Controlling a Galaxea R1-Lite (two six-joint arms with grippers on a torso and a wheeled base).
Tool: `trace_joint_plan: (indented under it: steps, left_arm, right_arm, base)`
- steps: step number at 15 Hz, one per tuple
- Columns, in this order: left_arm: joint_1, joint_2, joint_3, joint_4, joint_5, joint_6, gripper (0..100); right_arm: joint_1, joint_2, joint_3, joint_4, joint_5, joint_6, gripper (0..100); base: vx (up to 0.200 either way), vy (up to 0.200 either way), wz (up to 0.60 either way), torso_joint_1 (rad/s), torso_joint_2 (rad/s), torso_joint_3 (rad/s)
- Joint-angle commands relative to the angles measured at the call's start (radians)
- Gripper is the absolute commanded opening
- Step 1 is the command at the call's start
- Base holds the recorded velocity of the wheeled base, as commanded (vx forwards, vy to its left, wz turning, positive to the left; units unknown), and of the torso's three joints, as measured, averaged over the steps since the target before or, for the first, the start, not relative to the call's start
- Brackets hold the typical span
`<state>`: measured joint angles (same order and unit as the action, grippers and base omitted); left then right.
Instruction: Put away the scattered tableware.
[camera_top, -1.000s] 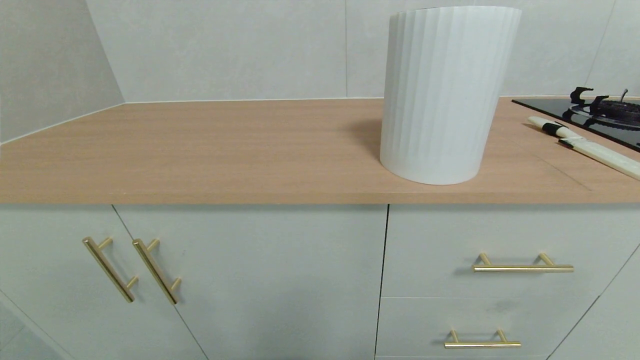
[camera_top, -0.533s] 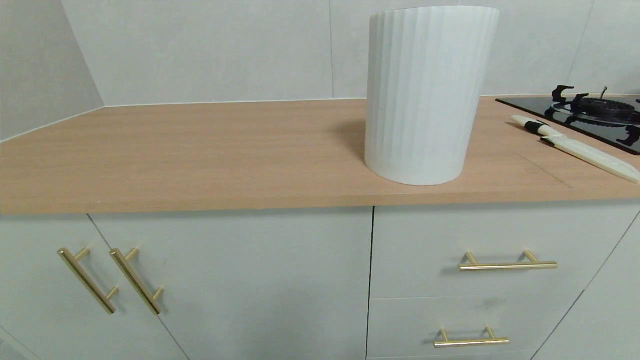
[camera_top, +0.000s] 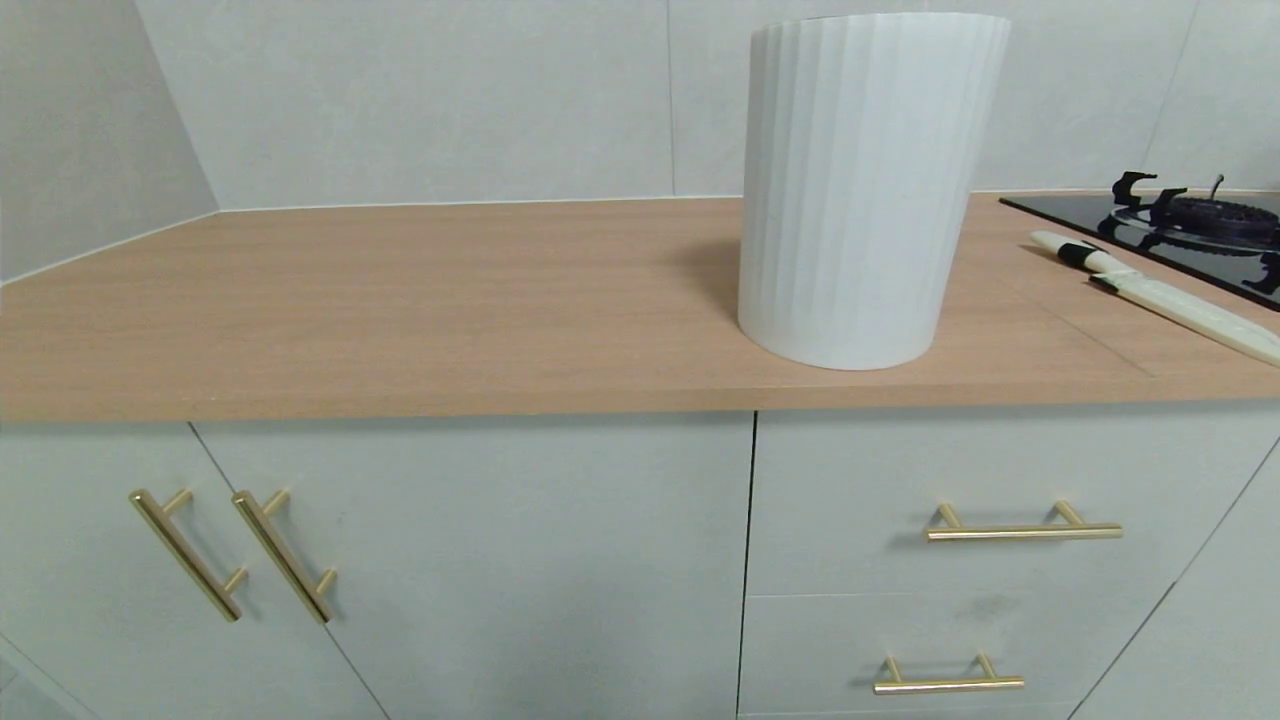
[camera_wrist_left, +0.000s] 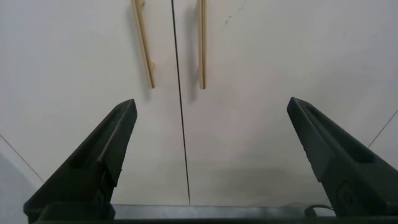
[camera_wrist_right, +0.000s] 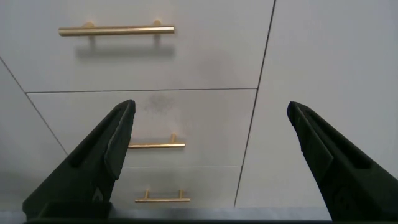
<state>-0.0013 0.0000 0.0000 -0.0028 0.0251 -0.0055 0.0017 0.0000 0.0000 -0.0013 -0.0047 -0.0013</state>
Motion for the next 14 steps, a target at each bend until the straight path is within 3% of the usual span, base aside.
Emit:
trace_joint_plan:
  steps: [1,9,14]
  left_arm:
    - [0.000,0.002,0.000,0.000,-0.001,-0.001,100]
    - [0.000,0.002,0.000,0.000,-0.001,-0.001,100]
    - [0.000,0.002,0.000,0.000,-0.001,-0.001,100]
  right_arm:
    - [0.000,0.002,0.000,0.000,0.000,0.000,100]
    - [0.000,0.000,0.000,0.000,0.000,0.000,100]
    - [0.000,0.002,0.000,0.000,0.000,0.000,100]
  base:
    - [0.000,-0.200,0.00,0.002,0.01,0.002]
    - [0.000,-0.200,0.00,0.002,0.00,0.001]
    - [0.000,0.000,0.00,0.000,0.00,0.000]
